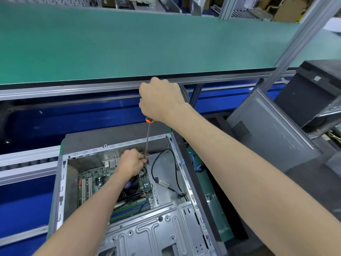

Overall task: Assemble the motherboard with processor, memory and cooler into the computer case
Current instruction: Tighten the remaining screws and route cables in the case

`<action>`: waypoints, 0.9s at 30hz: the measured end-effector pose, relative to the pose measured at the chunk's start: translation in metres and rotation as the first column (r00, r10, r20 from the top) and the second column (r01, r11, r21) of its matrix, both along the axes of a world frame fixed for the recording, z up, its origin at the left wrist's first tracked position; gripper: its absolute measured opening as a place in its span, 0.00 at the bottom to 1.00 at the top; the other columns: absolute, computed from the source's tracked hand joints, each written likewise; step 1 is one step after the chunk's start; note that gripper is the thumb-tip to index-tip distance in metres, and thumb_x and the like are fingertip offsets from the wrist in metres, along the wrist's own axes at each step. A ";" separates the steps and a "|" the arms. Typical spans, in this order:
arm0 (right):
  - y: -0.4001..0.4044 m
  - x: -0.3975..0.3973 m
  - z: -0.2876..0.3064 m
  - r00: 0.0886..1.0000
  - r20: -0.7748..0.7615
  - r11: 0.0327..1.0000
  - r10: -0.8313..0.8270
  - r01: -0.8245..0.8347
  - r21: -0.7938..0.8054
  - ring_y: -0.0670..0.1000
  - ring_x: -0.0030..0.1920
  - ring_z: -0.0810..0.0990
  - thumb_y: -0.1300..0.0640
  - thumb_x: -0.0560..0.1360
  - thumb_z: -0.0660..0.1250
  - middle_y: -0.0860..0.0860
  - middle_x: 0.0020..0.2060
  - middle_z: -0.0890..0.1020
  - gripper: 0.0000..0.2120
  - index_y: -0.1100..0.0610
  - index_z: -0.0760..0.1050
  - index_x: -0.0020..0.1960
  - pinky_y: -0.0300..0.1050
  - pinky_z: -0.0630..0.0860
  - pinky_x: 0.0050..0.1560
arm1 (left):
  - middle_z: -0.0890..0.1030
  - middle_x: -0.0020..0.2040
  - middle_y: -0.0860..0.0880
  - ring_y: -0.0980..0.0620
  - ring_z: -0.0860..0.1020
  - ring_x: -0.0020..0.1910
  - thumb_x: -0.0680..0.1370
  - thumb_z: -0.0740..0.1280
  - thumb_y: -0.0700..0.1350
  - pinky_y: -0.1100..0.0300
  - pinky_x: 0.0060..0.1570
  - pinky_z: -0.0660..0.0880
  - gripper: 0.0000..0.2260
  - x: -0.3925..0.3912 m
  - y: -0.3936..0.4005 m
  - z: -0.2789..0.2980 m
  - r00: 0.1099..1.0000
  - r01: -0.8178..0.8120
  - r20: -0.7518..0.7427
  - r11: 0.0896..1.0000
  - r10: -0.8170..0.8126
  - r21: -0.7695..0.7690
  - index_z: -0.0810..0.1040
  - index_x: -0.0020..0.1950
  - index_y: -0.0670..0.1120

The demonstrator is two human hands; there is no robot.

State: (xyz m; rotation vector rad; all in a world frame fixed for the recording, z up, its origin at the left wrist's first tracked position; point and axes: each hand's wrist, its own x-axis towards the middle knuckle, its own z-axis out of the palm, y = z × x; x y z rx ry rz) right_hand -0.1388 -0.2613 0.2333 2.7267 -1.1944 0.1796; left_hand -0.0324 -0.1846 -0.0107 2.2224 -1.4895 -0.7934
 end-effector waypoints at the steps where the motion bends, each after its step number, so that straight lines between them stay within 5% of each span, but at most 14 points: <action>1: -0.001 -0.001 0.001 1.000 -0.016 1.000 0.005 -0.006 -0.026 0.58 0.40 0.69 0.55 0.78 0.61 0.49 0.34 0.59 0.08 0.55 0.64 0.43 0.47 0.62 0.36 | 0.86 0.51 0.43 0.44 0.82 0.51 0.77 0.71 0.45 0.58 0.53 0.77 0.08 0.000 0.000 0.000 1.000 0.000 -0.003 1.000 0.000 0.002 0.87 0.53 0.47; 7: 0.000 -0.005 0.010 0.987 0.099 0.917 0.125 -0.153 0.369 0.56 0.43 0.75 0.60 0.68 0.64 0.52 0.45 0.74 0.13 0.57 0.73 0.52 0.44 0.65 0.34 | 0.86 0.49 0.45 0.45 0.82 0.48 0.77 0.70 0.45 0.59 0.50 0.77 0.07 0.002 0.000 -0.002 1.000 -0.002 0.004 1.000 0.002 0.021 0.87 0.52 0.47; 9: 0.004 0.001 0.006 0.987 0.112 0.946 0.112 -0.140 0.293 0.52 0.36 0.70 0.60 0.71 0.64 0.50 0.39 0.68 0.04 0.55 0.69 0.43 0.43 0.60 0.32 | 0.86 0.49 0.45 0.45 0.81 0.48 0.77 0.70 0.45 0.59 0.50 0.77 0.07 0.002 -0.001 -0.004 1.000 0.011 0.019 0.999 -0.011 0.033 0.87 0.52 0.47; 13: 0.009 0.010 -0.004 0.995 0.081 0.998 0.065 -0.065 0.009 0.54 0.34 0.64 0.58 0.79 0.61 0.49 0.33 0.59 0.12 0.56 0.61 0.40 0.45 0.56 0.31 | 0.86 0.51 0.46 0.45 0.82 0.49 0.77 0.70 0.46 0.56 0.53 0.79 0.08 0.002 -0.001 0.000 1.000 0.029 0.012 0.999 -0.029 0.038 0.87 0.51 0.46; 17: 0.010 0.003 0.002 0.990 0.130 0.974 0.052 -0.079 0.213 0.54 0.35 0.67 0.55 0.78 0.64 0.49 0.35 0.62 0.10 0.58 0.65 0.42 0.45 0.58 0.30 | 0.86 0.51 0.46 0.46 0.82 0.47 0.76 0.70 0.45 0.57 0.50 0.79 0.08 0.003 0.003 0.010 0.997 0.072 0.009 0.997 -0.073 0.041 0.87 0.52 0.47; 20: 0.009 -0.009 0.004 0.984 0.174 0.943 0.023 -0.079 0.325 0.57 0.40 0.72 0.60 0.72 0.66 0.52 0.40 0.68 0.09 0.61 0.71 0.50 0.47 0.69 0.32 | 0.87 0.47 0.47 0.47 0.82 0.43 0.74 0.69 0.41 0.61 0.45 0.78 0.12 0.004 0.007 0.018 0.996 0.074 0.038 0.997 -0.075 0.026 0.87 0.53 0.50; 23: 0.011 -0.020 0.002 0.978 0.207 0.934 -0.007 -0.068 0.351 0.58 0.44 0.73 0.59 0.72 0.66 0.55 0.44 0.71 0.11 0.61 0.71 0.53 0.51 0.75 0.40 | 0.84 0.34 0.54 0.58 0.76 0.27 0.72 0.66 0.36 0.70 0.30 0.69 0.14 0.008 0.012 0.022 1.000 -0.019 -0.002 0.999 0.019 -0.045 0.87 0.48 0.50; 27: 0.009 -0.027 0.002 0.966 0.256 0.940 -0.042 -0.049 0.338 0.57 0.43 0.74 0.59 0.71 0.67 0.53 0.41 0.71 0.11 0.61 0.72 0.52 0.51 0.76 0.39 | 0.73 0.18 0.57 0.57 0.67 0.16 0.74 0.66 0.36 0.69 0.20 0.64 0.13 0.018 0.025 0.026 0.991 -0.128 -0.050 0.985 0.122 -0.117 0.87 0.45 0.51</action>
